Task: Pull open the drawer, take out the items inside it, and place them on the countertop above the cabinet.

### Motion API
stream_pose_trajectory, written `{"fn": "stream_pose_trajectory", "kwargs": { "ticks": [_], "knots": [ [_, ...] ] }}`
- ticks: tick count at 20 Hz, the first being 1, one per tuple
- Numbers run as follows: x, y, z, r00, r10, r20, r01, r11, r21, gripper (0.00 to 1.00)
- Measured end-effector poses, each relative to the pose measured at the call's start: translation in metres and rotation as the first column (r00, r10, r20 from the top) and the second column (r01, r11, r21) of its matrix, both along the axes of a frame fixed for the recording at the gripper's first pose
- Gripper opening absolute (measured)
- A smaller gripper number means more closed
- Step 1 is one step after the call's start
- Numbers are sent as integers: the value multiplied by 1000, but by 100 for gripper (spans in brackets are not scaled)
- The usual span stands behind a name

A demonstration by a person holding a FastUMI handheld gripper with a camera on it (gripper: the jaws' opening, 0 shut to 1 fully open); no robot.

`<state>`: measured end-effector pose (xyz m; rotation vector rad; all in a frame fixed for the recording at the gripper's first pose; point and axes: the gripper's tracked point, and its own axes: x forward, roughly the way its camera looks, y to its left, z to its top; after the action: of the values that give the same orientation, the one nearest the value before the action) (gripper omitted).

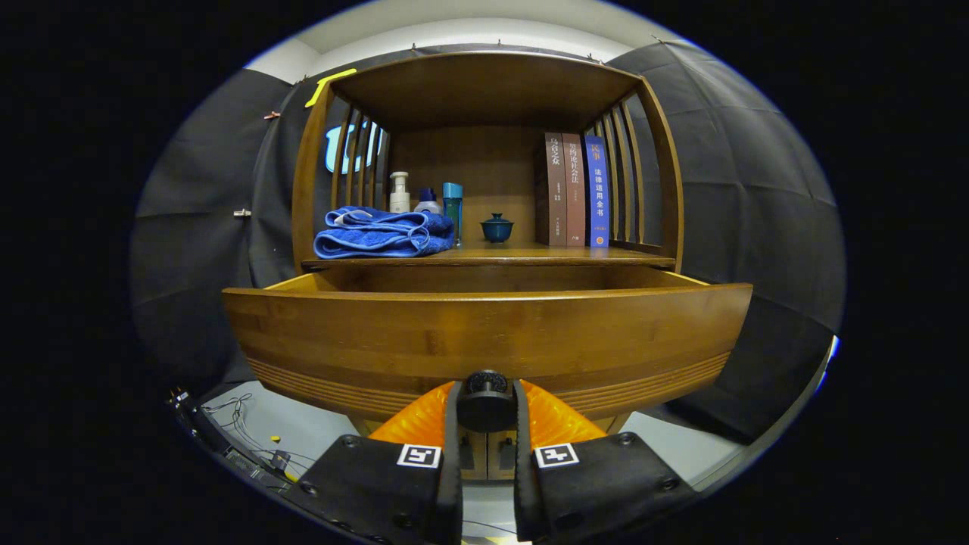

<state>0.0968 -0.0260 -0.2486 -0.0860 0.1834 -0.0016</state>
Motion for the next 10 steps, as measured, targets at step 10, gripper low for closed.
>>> {"fn": "stream_pose_trajectory", "kwargs": {
  "ticks": [10],
  "knots": [
    [-32, -1, -10, 1000, -2, -27, 2, 1000, 7, 31]
  ]
}}
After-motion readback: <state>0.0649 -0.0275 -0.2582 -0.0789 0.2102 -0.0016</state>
